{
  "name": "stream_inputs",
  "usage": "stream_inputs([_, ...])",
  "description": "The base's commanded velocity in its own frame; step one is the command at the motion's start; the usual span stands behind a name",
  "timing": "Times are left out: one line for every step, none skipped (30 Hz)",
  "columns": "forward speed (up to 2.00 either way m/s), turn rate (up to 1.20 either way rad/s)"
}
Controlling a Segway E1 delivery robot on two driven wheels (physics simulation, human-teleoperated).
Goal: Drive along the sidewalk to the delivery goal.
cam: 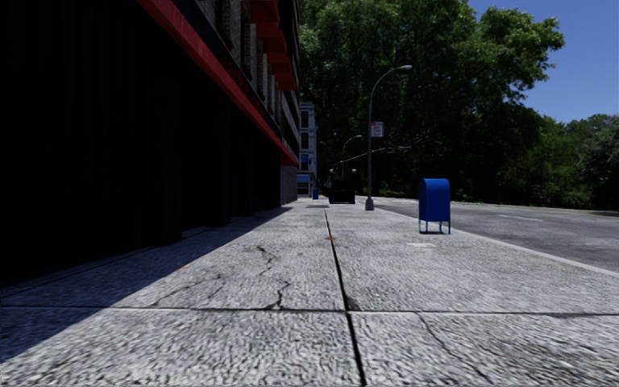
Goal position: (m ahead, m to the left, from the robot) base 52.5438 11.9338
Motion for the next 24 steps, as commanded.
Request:
stream_inputs([2.00, 0.00])
stream_inputs([2.00, 0.00])
stream_inputs([2.00, 0.00])
stream_inputs([2.00, 0.00])
stream_inputs([2.00, 0.00])
stream_inputs([2.00, 0.00])
stream_inputs([2.00, 0.00])
stream_inputs([2.00, 0.00])
stream_inputs([2.00, 0.00])
stream_inputs([2.00, 0.00])
stream_inputs([2.00, 0.00])
stream_inputs([2.00, 0.00])
stream_inputs([2.00, 0.00])
stream_inputs([2.00, 0.00])
stream_inputs([2.00, 0.00])
stream_inputs([2.00, 0.00])
stream_inputs([2.00, 0.00])
stream_inputs([2.00, 0.00])
stream_inputs([2.00, 0.00])
stream_inputs([2.00, 0.00])
stream_inputs([2.00, 0.00])
stream_inputs([2.00, 0.00])
stream_inputs([2.00, 0.00])
stream_inputs([2.00, 0.00])
